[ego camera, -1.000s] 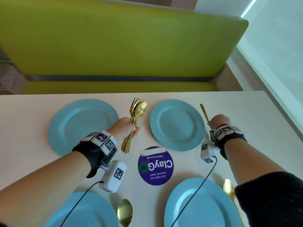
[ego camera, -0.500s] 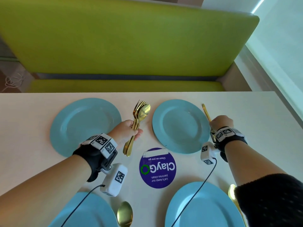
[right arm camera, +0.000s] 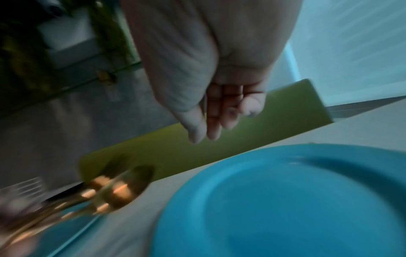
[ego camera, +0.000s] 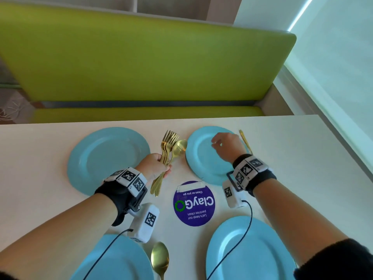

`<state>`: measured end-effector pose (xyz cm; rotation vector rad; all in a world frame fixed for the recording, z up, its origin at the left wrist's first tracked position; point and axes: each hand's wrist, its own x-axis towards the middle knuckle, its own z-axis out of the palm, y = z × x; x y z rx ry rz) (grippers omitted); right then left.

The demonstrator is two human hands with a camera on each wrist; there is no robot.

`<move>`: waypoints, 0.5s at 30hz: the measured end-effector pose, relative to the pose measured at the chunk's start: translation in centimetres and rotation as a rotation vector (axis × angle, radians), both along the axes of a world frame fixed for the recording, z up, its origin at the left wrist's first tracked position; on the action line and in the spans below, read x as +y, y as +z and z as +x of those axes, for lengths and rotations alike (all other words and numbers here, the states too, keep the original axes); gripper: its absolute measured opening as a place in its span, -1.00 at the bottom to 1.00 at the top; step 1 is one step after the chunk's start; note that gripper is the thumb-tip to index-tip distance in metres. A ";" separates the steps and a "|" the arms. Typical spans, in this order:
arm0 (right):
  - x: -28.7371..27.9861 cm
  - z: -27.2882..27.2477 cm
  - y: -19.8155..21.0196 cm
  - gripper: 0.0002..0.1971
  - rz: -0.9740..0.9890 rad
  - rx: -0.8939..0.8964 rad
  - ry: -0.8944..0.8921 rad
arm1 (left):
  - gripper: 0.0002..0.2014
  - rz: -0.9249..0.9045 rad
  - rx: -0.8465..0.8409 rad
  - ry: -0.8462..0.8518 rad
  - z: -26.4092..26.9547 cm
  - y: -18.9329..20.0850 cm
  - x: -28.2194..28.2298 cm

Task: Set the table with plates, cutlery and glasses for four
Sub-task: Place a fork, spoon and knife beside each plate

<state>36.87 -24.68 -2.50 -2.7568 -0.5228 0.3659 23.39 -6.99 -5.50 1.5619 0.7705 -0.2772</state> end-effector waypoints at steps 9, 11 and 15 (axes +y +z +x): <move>7.1 -11.4 -0.4 -0.74 -0.067 -0.023 0.481 | -0.94 -0.038 -0.012 -0.172 -4.7 2.2 1.8; 7.8 -12.5 -0.4 -0.74 -0.085 -0.037 0.521 | -0.94 -0.024 -0.013 -0.225 -5.8 2.5 2.8; 9.1 -14.2 -0.1 -0.75 -0.113 0.020 0.550 | -0.89 -0.035 -0.007 -0.301 -7.4 3.0 4.7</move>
